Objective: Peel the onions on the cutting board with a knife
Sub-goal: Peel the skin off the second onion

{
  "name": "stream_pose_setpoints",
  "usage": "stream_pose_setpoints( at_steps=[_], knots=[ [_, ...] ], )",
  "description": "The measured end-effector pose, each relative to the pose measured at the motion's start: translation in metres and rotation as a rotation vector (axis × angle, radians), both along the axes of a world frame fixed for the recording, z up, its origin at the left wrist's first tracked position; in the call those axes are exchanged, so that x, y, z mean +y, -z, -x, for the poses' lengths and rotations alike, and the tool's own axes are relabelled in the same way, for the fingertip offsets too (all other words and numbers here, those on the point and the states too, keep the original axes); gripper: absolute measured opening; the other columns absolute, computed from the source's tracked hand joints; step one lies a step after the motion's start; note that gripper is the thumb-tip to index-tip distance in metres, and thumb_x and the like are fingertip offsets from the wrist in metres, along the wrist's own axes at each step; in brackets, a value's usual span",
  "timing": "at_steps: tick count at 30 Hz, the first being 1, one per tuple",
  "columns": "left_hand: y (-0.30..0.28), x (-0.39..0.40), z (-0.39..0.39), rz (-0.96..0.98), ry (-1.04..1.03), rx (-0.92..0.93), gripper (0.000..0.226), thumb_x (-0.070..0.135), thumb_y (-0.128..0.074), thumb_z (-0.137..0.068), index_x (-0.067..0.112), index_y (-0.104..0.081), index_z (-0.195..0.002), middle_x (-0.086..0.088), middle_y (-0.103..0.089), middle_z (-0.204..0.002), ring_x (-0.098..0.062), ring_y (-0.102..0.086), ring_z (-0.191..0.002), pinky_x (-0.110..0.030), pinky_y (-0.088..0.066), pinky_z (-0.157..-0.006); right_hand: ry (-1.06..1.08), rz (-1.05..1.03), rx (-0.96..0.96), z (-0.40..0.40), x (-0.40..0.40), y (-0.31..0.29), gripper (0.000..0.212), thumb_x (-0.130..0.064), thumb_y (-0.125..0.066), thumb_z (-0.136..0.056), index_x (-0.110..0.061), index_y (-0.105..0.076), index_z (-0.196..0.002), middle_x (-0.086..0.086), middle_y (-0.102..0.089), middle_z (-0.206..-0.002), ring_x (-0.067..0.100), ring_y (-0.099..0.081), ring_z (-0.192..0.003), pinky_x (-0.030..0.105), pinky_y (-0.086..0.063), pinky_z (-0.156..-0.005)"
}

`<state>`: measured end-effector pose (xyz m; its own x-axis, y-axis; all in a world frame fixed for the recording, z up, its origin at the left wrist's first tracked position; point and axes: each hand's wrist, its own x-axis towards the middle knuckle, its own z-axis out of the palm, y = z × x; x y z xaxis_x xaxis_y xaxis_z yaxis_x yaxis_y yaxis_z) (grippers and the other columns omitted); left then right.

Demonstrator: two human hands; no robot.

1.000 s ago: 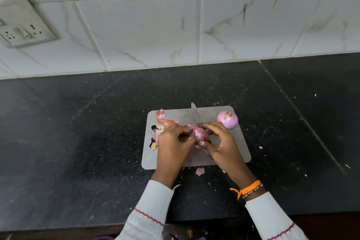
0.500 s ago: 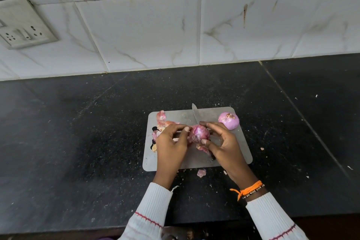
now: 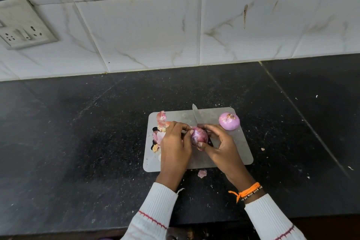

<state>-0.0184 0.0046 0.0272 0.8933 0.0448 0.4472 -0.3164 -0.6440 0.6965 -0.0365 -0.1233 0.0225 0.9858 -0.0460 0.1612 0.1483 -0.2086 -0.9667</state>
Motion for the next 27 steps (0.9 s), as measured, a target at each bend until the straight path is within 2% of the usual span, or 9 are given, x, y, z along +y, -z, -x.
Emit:
stream_pose_setpoints(
  at_steps=[5,8,11,14,17,20,23,24,27],
  knots=[
    [0.002,-0.002,0.0,-0.018,0.033,0.048,0.01,-0.003,-0.052,-0.087,0.004,-0.058,-0.09,-0.006,-0.056,-0.089,-0.011,-0.046,-0.078,-0.01,-0.034,-0.068,0.01,-0.037,0.039,0.001,0.002,-0.002,0.043,-0.003,-0.072,-0.075,-0.037,-0.058,-0.097,-0.016,-0.062,-0.105,-0.006,-0.056,-0.1,0.008,-0.045,-0.082],
    [0.003,-0.003,-0.001,0.098,0.027,0.11,0.013,0.0,-0.048,-0.091,0.012,-0.052,-0.086,-0.004,-0.055,-0.086,-0.013,-0.048,-0.077,-0.007,-0.036,-0.068,-0.004,-0.092,0.054,0.002,0.001,-0.003,0.041,0.001,-0.068,-0.078,-0.032,-0.059,-0.1,-0.013,-0.064,-0.106,-0.002,-0.059,-0.102,0.018,-0.049,-0.087],
    [-0.001,-0.003,-0.003,0.335,-0.01,0.253,0.016,0.001,-0.043,-0.094,0.013,-0.049,-0.085,-0.005,-0.057,-0.082,-0.015,-0.056,-0.074,-0.01,-0.043,-0.061,-0.033,-0.347,0.126,0.003,-0.002,-0.004,0.036,0.004,-0.061,-0.082,-0.02,-0.06,-0.108,0.001,-0.065,-0.111,0.014,-0.062,-0.107,0.034,-0.054,-0.087],
    [-0.004,-0.004,-0.003,0.728,-0.003,0.451,0.016,0.004,-0.04,-0.097,0.009,-0.051,-0.087,-0.004,-0.058,-0.076,-0.007,-0.062,-0.062,-0.02,-0.054,-0.059,-0.043,-0.667,0.195,0.004,-0.003,-0.008,0.035,0.01,-0.049,-0.086,-0.015,-0.058,-0.108,0.006,-0.064,-0.109,0.019,-0.065,-0.1,0.034,-0.057,-0.08],
    [-0.004,-0.006,-0.003,0.959,0.005,0.551,0.015,0.002,-0.044,-0.096,0.007,-0.054,-0.086,-0.008,-0.057,-0.075,-0.019,-0.061,-0.068,-0.026,-0.058,-0.063,-0.055,-0.783,0.227,0.003,-0.006,-0.009,0.036,0.009,-0.045,-0.089,-0.014,-0.057,-0.115,0.007,-0.063,-0.112,0.021,-0.066,-0.098,0.041,-0.056,-0.083],
    [-0.001,-0.007,-0.002,0.987,0.005,0.579,0.015,-0.004,-0.049,-0.091,0.005,-0.061,-0.094,-0.011,-0.063,-0.087,-0.021,-0.064,-0.08,-0.028,-0.058,-0.075,-0.03,-0.772,0.246,0.003,-0.007,-0.007,0.037,0.005,-0.047,-0.089,-0.017,-0.057,-0.116,0.003,-0.064,-0.111,0.018,-0.067,-0.097,0.046,-0.054,-0.087],
    [0.0,-0.008,-0.001,0.86,0.002,0.551,0.025,-0.001,-0.049,-0.092,0.012,-0.069,-0.095,-0.006,-0.068,-0.104,-0.021,-0.063,-0.101,-0.037,-0.053,-0.09,0.007,-0.729,0.252,0.005,-0.005,-0.006,0.035,0.002,-0.052,-0.087,-0.02,-0.059,-0.114,0.001,-0.064,-0.112,0.019,-0.066,-0.099,0.048,-0.053,-0.088],
    [-0.001,-0.008,0.001,0.845,0.018,0.544,0.027,0.002,-0.047,-0.094,0.015,-0.07,-0.096,-0.003,-0.067,-0.108,-0.017,-0.062,-0.103,-0.034,-0.052,-0.091,0.029,-0.71,0.256,0.005,-0.005,-0.006,0.034,0.002,-0.054,-0.086,-0.02,-0.059,-0.112,0.002,-0.064,-0.113,0.02,-0.065,-0.101,0.048,-0.053,-0.088],
    [-0.008,-0.008,0.006,0.848,0.123,0.546,0.024,0.012,-0.047,-0.096,0.017,-0.067,-0.107,0.005,-0.063,-0.114,0.003,-0.06,-0.098,-0.012,-0.05,-0.077,0.113,-0.681,0.266,0.005,-0.003,-0.006,0.03,0.005,-0.056,-0.086,-0.017,-0.059,-0.106,0.006,-0.06,-0.115,0.025,-0.064,-0.104,0.049,-0.054,-0.086]
  ],
)
